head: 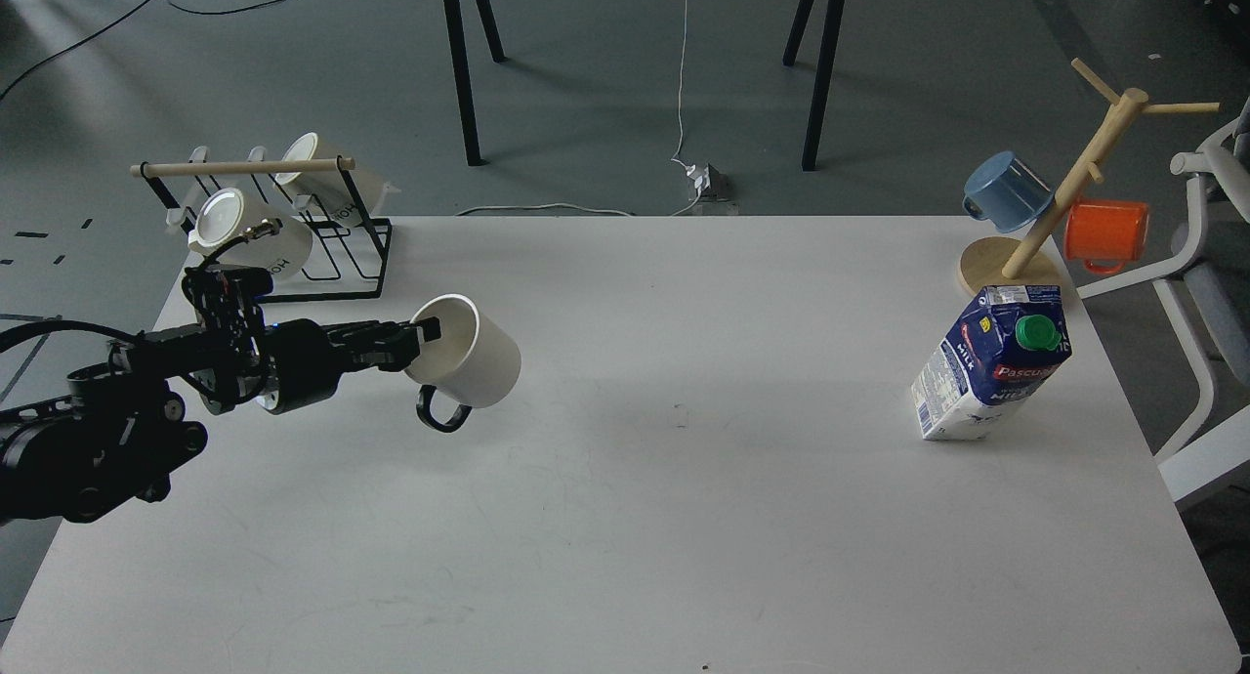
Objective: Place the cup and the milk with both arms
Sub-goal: 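Lift the white mug with the left gripper toward the table center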
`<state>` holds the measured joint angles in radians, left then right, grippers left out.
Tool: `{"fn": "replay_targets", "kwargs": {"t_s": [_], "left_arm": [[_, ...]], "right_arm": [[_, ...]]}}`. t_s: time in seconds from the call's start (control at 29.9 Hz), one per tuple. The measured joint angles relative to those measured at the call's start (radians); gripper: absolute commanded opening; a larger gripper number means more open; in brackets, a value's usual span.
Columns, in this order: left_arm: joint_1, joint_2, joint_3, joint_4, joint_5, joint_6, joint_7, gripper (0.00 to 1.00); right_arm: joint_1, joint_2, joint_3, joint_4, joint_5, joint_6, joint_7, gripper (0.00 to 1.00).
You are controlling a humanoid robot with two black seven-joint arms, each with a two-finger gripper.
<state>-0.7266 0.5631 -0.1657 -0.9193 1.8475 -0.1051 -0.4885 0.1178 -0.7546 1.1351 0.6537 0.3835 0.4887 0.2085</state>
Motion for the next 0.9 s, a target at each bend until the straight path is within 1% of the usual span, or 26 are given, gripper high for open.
{"fn": "replay_targets", "kwargs": {"t_s": [0.1, 0.23, 0.33, 0.43, 0.6, 0.83, 0.9], "left_arm": [[0.007, -0.068, 0.005, 0.003, 0.003, -0.008, 0.000, 0.02], [0.015, -0.113, 0.006, 0.012, 0.006, -0.011, 0.000, 0.03], [0.017, -0.142, 0.008, 0.020, 0.006, -0.012, 0.000, 0.06], [0.029, -0.153, 0.010, 0.046, 0.007, -0.013, 0.000, 0.09], [0.047, -0.156, 0.014, 0.060, 0.009, -0.009, 0.000, 0.19], [0.061, -0.156, 0.029, 0.059, 0.009, -0.007, 0.000, 0.25], [0.066, -0.155, 0.030, 0.057, 0.009, -0.007, 0.000, 0.31]], "right_arm": [[-0.002, 0.003, -0.001, -0.019, 0.000, 0.000, 0.000, 1.00], [-0.004, 0.020, 0.000, -0.035, 0.000, 0.000, 0.000, 1.00], [-0.005, 0.027, 0.000, -0.037, 0.000, 0.000, 0.000, 1.00], [-0.005, 0.031, 0.000, -0.038, 0.000, 0.000, 0.000, 1.00], [-0.005, 0.038, -0.002, -0.037, 0.000, 0.000, 0.000, 1.00], [-0.004, 0.039, -0.002, -0.037, 0.000, 0.000, 0.000, 1.00], [-0.004, 0.039, -0.003, -0.037, 0.000, 0.000, 0.000, 1.00]]}}
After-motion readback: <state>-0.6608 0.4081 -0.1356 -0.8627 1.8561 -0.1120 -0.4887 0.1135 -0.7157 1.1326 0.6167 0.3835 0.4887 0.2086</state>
